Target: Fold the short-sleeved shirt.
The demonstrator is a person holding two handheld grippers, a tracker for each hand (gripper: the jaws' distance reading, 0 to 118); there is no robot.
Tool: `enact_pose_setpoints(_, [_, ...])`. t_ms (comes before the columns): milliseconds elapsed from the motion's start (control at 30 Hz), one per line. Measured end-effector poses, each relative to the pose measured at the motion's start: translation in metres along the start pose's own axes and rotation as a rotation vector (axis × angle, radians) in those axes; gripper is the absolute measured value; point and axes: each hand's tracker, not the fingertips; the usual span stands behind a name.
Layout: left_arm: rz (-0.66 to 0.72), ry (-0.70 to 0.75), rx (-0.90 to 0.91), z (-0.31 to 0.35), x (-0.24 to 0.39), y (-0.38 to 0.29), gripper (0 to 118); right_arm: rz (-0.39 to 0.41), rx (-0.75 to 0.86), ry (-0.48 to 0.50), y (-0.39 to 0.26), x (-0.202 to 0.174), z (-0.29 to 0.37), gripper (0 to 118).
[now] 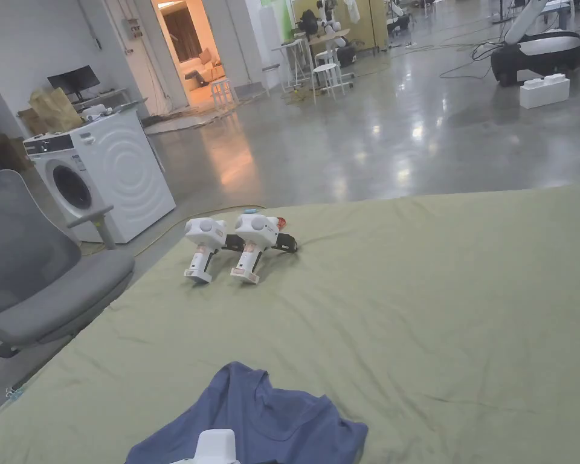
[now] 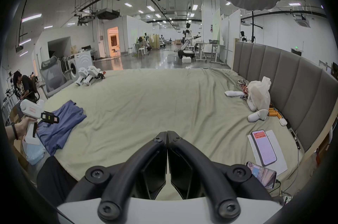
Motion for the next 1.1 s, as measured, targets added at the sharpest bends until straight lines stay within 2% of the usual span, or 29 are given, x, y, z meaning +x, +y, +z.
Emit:
enact_pose_setpoints(100, [0.079, 0.097, -0.034, -0.032, -0.012, 0.005, 92, 0.009, -0.024, -0.007, -0.006, 0.000, -0.005, 0])
enact_pose_setpoints(133, [0.095, 0.068, -0.052, -0.039, -0.017, 0.006, 85, 0.015, -0.030, -0.011, -0.007, -0.001, -0.007, 0])
enact_pose_setpoints(200, [0.115, 0.057, -0.101, -0.051, -0.017, 0.004, 84, 0.023, -0.046, -0.015, -0.008, -0.004, -0.009, 0])
enact_pose_setpoints(267, [0.082, 0.065, -0.071, -0.044, -0.014, 0.003, 76, 0.029, -0.058, -0.011, -0.009, -0.005, -0.011, 0])
enact_pose_setpoints(300, [0.073, 0.066, -0.075, -0.043, -0.013, 0.004, 69, 0.030, -0.060, -0.009, -0.009, -0.006, -0.011, 0])
enact_pose_setpoints(367, [0.057, 0.067, -0.071, -0.042, -0.013, 0.006, 39, 0.028, -0.067, 0.000, -0.009, -0.010, -0.012, 0])
enact_pose_setpoints(400, [0.057, 0.074, -0.070, -0.039, -0.013, 0.005, 39, 0.027, -0.071, 0.004, -0.009, -0.011, -0.013, 0])
enact_pose_setpoints(433, [0.060, 0.087, -0.068, -0.039, -0.014, 0.007, 34, 0.027, -0.072, 0.008, -0.009, -0.012, -0.012, 0])
enact_pose_setpoints(467, [0.050, 0.121, -0.073, -0.039, -0.014, 0.007, 21, 0.028, -0.071, 0.012, -0.009, -0.014, -0.011, 0])
enact_pose_setpoints(500, [0.023, 0.175, -0.090, -0.042, -0.016, 0.006, 0, 0.029, -0.069, 0.015, -0.009, -0.015, -0.010, 0])
enact_pose_setpoints(533, [0.056, 0.101, -0.090, -0.045, -0.021, 0.005, 0, 0.031, -0.066, 0.019, -0.009, -0.015, -0.009, 0])
enact_pose_setpoints(633, [0.180, 0.064, -0.096, -0.035, -0.032, 0.017, 0, 0.037, -0.056, 0.027, -0.008, -0.015, -0.003, 0])
enact_pose_setpoints(733, [0.324, 0.004, 0.059, -0.001, -0.045, 0.036, 0, 0.032, -0.048, 0.035, -0.009, -0.008, 0.001, 0])
enact_pose_setpoints(800, [0.379, -0.075, 0.051, 0.018, -0.056, 0.054, 0, 0.023, -0.044, 0.033, -0.011, -0.002, 0.004, 0])
enact_pose_setpoints(867, [0.335, -0.112, 0.152, 0.044, -0.054, 0.072, 0, -0.006, -0.026, 0.031, -0.014, 0.006, 0.010, 0])
enact_pose_setpoints(967, [0.369, -0.166, 0.248, 0.070, -0.041, 0.108, 0, -0.100, -0.008, 0.018, -0.017, 0.020, 0.019, 0])
enact_pose_setpoints(1100, [0.253, -0.279, 0.366, 0.090, 0.026, 0.159, 0, -0.142, 0.011, -0.031, -0.022, 0.034, 0.034, 0])
